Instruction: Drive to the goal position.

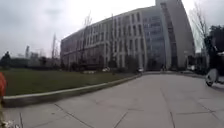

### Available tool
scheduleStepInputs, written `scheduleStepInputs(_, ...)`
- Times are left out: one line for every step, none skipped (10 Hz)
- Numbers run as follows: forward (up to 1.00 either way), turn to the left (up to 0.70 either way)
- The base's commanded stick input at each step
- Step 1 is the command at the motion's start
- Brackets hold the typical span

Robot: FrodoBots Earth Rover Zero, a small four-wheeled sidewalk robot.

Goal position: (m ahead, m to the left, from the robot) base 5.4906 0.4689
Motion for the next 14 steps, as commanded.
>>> scheduleStepInputs(0.7, -0.35)
scheduleStepInputs(0.7, -0.35)
scheduleStepInputs(0.7, -0.35)
scheduleStepInputs(0.7, -0.35)
scheduleStepInputs(0.7, -0.35)
scheduleStepInputs(0.7, -0.35)
scheduleStepInputs(0.7, -0.35)
scheduleStepInputs(0.7, -0.35)
scheduleStepInputs(0.7, -0.35)
scheduleStepInputs(0.7, -0.3)
scheduleStepInputs(0.7, -0.24)
scheduleStepInputs(0.7, -0.18)
scheduleStepInputs(0.7, -0.12)
scheduleStepInputs(0.7, -0.06)
